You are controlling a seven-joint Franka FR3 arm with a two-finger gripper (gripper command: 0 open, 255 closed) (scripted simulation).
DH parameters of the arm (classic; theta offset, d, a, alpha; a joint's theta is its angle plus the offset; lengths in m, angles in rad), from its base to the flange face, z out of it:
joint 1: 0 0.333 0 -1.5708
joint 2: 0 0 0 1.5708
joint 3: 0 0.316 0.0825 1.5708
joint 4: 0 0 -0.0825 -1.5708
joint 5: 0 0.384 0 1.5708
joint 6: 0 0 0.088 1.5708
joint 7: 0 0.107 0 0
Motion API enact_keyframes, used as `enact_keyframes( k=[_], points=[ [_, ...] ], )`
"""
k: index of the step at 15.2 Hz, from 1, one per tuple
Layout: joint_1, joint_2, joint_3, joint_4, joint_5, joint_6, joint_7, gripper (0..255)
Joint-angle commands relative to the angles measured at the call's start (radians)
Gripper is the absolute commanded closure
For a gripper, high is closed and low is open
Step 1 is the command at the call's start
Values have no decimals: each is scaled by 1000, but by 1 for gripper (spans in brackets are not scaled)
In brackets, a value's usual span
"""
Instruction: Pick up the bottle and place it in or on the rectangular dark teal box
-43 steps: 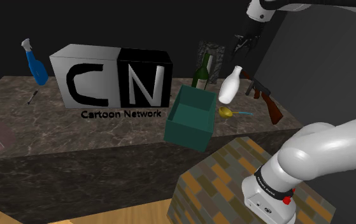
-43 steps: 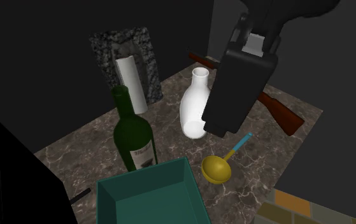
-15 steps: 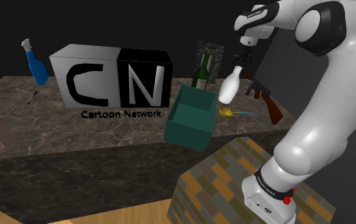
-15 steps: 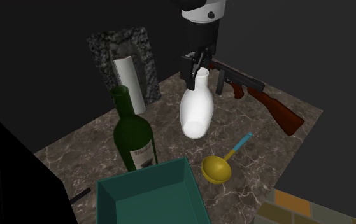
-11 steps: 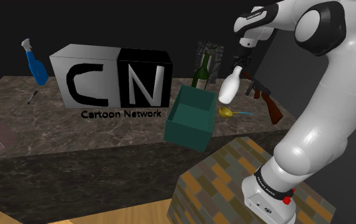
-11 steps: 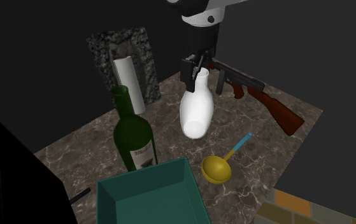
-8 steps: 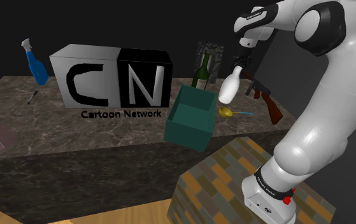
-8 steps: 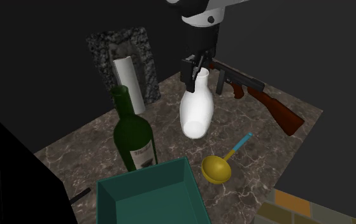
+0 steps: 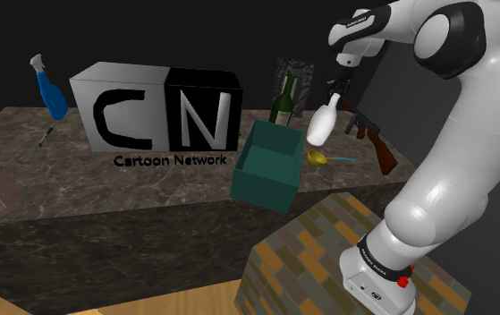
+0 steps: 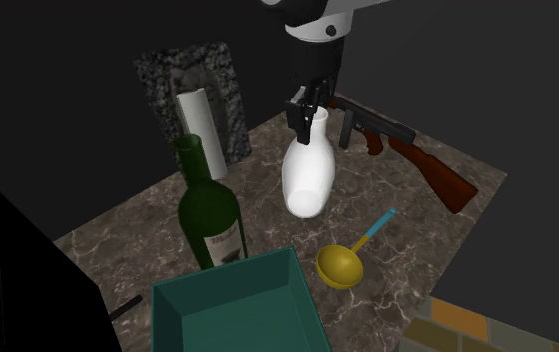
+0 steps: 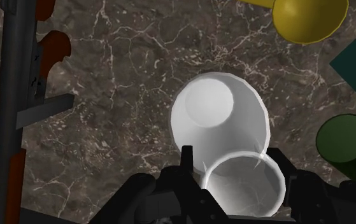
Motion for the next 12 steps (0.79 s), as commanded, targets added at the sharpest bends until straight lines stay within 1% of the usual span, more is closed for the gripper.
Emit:
enact_keyframes(
  k=[1,3,12],
  points=[
    [0,1,0,0,0,0,0,255],
    [0,0,0,-1,0,0,0,255],
    [2,-30,-5,84,-16,-112,9,255]
  ],
)
